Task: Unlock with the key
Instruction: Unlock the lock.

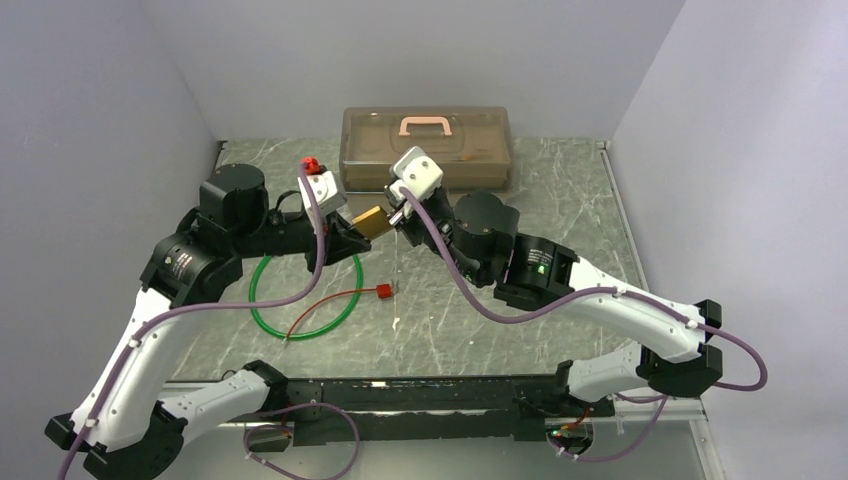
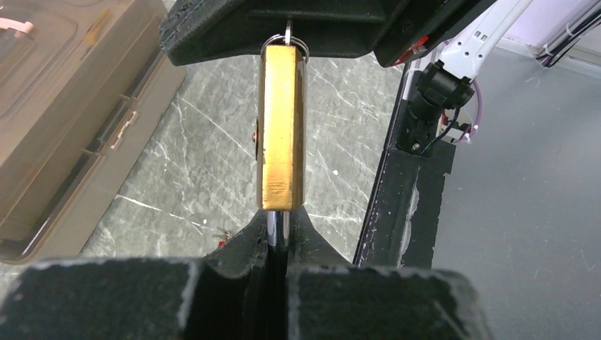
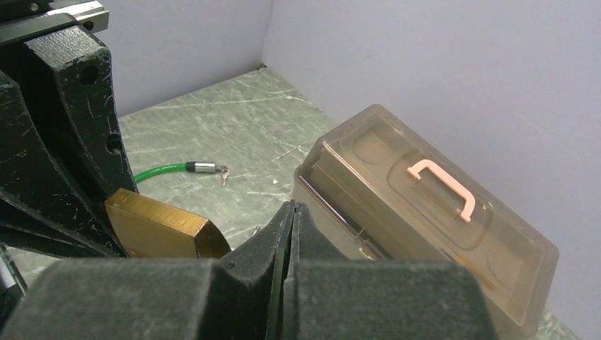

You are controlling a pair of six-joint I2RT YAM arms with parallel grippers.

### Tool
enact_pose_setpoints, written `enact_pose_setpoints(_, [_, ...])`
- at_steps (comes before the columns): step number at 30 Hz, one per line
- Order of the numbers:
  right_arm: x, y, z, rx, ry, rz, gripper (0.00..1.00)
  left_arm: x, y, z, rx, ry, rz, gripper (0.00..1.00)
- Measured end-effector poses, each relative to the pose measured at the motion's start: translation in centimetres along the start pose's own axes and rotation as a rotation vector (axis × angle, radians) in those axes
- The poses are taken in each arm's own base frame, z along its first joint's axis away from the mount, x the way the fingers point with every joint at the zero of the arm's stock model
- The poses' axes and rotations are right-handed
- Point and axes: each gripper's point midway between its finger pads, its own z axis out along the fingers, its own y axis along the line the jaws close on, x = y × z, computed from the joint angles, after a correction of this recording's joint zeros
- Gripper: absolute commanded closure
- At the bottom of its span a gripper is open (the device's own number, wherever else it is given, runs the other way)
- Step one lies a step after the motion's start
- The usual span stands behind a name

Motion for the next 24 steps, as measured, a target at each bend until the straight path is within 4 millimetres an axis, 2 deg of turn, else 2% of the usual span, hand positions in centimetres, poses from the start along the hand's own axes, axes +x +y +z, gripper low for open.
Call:
enact_pose_setpoints(8, [0.6,0.1,0.1,0.022,0.053,-0.033,1.0,0.5,-0.2,-0.2,0.011,0.019,-0.007,1.0])
enact_pose_setpoints(9, [0.8,0.0,0.0,0.027,0.065,-0.04,0.95,0.6,-0.2,-0.1,0.018,0.021,-0.001,1.0])
enact_pose_setpoints(10, [0.9,-0.1,-0.1,0.028,0.075,-0.046,0.82,0.6,-0.3,-0.1,0.029,0.024,0.004,1.0])
enact_pose_setpoints(11, [1.0,-0.7,-0.1,0.031,0.089,-0.052,0.69,0.6,-0.4,0.0,0.039,0.025,0.012,1.0])
enact_pose_setpoints(12, [1.0,-1.1,-0.1,0.025,0.098,-0.052,0.62,0.5,-0.6,0.1,0.059,0.022,0.026,1.0])
enact_pose_setpoints(15, [0.6,-3.9,0.1,0.033,0.097,-0.008,0.47,0.4,-1.4,0.2,0.114,0.017,0.054,1.0])
enact_pose_setpoints(19, [0.6,-9.1,-1.1,0.064,0.083,0.051,0.42,0.0,-2.3,0.1,0.168,-0.001,0.087,1.0])
enact_pose_setpoints(21, [0.0,-10.0,-2.1,0.037,0.054,0.079,0.42,-0.2,-2.5,0.0,0.178,-0.008,0.095,1.0])
enact_pose_setpoints(24, [-1.3,-10.2,-3.9,-0.063,-0.007,0.126,0.41,-0.4,-2.7,-0.1,0.188,-0.013,0.1,1.0])
